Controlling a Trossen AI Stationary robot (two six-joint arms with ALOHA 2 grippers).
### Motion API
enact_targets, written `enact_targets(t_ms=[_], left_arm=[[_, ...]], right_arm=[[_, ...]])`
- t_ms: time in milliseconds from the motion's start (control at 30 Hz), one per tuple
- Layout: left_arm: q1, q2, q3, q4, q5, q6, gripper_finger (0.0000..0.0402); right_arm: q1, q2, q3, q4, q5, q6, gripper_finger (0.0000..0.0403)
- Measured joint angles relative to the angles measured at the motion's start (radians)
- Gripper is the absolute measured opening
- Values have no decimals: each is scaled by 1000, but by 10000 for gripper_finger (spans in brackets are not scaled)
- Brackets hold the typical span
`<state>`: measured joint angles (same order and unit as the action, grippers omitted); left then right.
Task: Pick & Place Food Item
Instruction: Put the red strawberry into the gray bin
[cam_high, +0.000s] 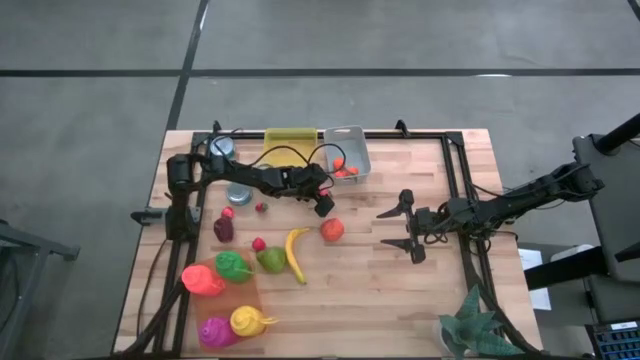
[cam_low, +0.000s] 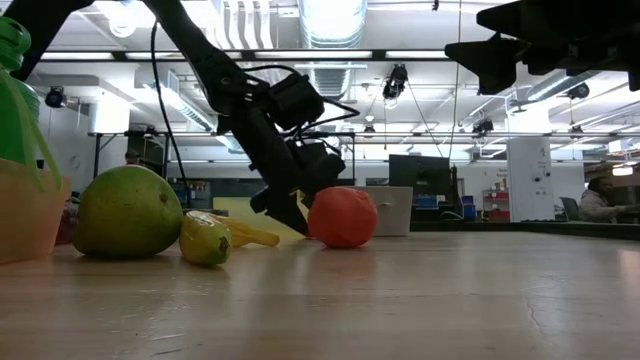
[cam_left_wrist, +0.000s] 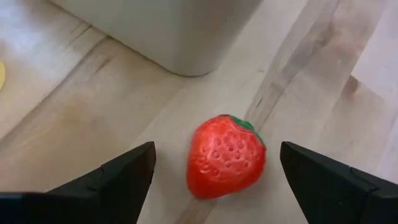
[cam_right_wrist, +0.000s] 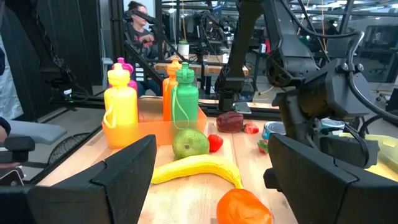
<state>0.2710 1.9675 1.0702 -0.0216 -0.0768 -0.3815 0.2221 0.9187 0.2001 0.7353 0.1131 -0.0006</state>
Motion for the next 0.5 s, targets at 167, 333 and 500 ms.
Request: enact_targets(t_ms=[167,333,500], left_arm=[[0,0,-3,17,18,19,351],[0,0,-12,33,44,19,345],[-1,15,-15,42,39,19,303]], right_arm=[[0,0,0,0,0,0,306],[0,0,0,0,0,0,306],[0,0,0,0,0,0,306]])
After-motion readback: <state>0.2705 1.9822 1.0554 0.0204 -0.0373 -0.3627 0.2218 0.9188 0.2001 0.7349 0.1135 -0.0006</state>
